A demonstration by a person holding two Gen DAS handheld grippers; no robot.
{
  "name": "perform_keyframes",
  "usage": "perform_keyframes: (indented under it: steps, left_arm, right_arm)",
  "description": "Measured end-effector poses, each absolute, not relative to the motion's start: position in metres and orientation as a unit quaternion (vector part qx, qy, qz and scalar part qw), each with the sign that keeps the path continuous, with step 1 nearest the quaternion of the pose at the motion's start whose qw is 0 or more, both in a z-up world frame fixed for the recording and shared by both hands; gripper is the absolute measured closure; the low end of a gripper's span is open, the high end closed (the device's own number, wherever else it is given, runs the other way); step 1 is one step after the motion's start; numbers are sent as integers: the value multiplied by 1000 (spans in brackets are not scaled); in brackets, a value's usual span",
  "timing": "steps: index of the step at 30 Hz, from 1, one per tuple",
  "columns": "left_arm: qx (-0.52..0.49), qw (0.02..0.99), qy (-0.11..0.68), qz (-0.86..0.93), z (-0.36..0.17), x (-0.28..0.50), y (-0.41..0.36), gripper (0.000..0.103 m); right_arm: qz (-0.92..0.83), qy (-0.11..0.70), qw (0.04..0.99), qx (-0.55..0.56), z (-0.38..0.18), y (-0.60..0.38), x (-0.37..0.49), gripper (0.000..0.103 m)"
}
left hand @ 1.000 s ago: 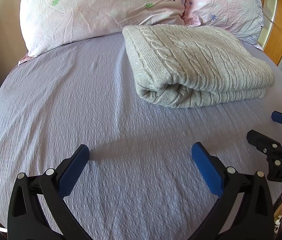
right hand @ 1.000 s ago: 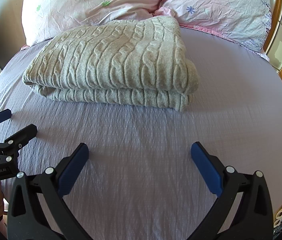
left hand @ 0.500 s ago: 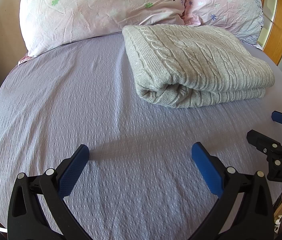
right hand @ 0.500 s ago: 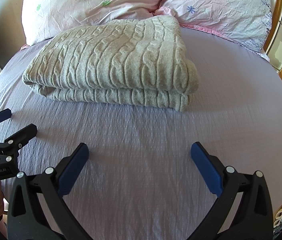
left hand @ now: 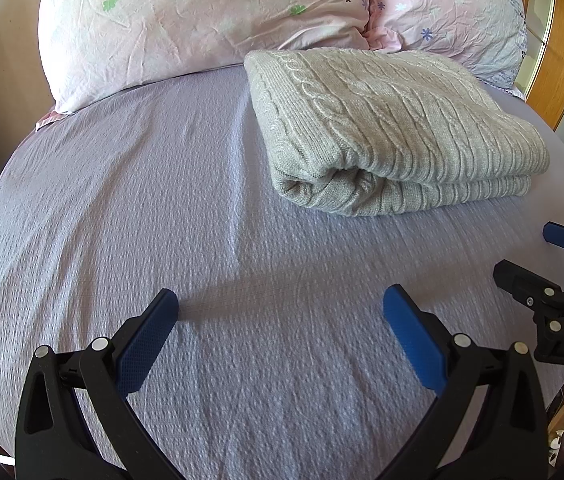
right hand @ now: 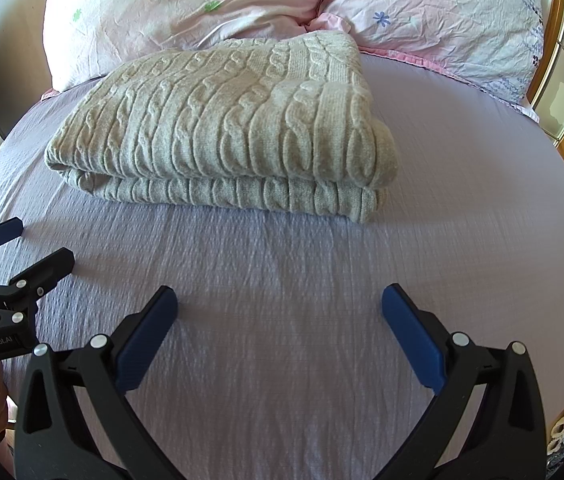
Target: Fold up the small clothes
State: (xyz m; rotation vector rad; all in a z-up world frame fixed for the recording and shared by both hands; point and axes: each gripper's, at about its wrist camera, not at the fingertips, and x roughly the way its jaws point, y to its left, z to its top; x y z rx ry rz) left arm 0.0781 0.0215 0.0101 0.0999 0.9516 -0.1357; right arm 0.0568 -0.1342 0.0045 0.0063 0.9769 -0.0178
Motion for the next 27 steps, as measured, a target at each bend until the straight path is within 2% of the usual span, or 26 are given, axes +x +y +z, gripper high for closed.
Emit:
perform_keyframes:
  steps: [27]
  left_arm:
    - [51, 876, 475, -70, 10, 85, 23, 1]
  right_arm:
    - [-8, 469, 883, 3, 5, -134, 56, 2]
